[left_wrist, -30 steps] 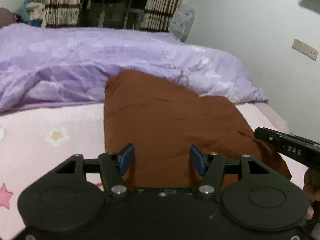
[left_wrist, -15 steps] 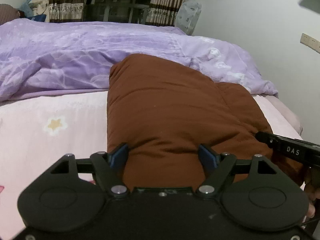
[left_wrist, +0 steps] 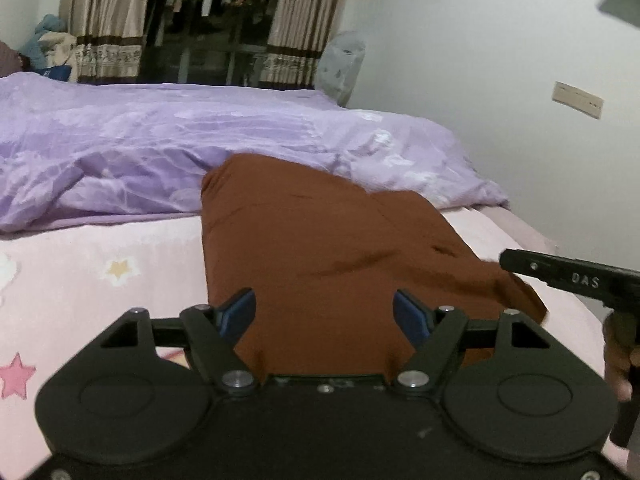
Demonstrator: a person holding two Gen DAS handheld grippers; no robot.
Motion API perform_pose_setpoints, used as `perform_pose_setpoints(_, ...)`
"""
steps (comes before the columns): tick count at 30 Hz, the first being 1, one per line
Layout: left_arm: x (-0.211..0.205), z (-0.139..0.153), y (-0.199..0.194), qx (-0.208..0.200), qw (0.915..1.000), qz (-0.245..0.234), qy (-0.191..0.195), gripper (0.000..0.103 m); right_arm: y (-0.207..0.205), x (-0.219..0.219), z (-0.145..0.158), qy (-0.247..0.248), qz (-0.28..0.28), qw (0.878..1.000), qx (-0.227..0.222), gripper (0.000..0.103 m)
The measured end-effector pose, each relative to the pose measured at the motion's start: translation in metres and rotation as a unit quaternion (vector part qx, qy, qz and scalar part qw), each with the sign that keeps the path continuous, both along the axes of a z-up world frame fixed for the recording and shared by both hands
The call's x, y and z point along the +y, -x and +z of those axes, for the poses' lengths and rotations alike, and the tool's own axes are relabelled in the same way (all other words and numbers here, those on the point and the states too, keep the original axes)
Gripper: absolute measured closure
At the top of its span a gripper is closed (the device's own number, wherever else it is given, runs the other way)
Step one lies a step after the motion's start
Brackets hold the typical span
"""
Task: Fold large clothes
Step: 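Grasp the folded jacket end with both tools and press it flat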
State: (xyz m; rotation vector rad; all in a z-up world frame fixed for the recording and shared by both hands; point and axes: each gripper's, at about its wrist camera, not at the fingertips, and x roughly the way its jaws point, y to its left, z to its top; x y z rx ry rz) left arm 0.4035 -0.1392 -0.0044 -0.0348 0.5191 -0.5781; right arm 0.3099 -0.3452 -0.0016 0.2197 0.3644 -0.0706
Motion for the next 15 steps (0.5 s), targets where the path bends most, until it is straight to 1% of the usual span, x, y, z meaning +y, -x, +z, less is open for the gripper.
perform_pose_setpoints(2, 0.0, -0.009, 0.003, 0.011, 0.9999, -0.003, -0.001, 0.027, 0.003, -0.004, -0.007, -0.004, 0.005, 1.0, 0.008, 0.078)
perform_pose_setpoints(5, -0.003, -0.027, 0.0, 0.042, 0.9991, -0.004, -0.003, 0.028, 0.0, -0.008, -0.019, -0.005, -0.001, 1.0, 0.026, 0.078)
perform_pose_setpoints(7, -0.007, -0.041, -0.005, 0.059, 0.9982, -0.005, -0.011, 0.028, -0.001, -0.009, -0.025, -0.008, 0.0, 0.999, 0.032, 0.078)
perform_pose_setpoints(9, -0.01, -0.053, -0.01, 0.064, 0.9978, -0.003, -0.014, 0.026, -0.004, -0.01, -0.032, -0.008, -0.001, 0.999, 0.039, 0.08)
perform_pose_setpoints(11, -0.012, -0.059, -0.011, 0.064, 0.9978, -0.002, -0.016, 0.024, -0.006, -0.011, -0.037, -0.015, 0.0, 0.999, 0.045, 0.08)
perform_pose_setpoints(15, -0.016, -0.058, -0.013, 0.059, 0.998, -0.008, -0.02, 0.024, -0.005, -0.012, -0.042, -0.027, 0.001, 0.999, 0.045, 0.08)
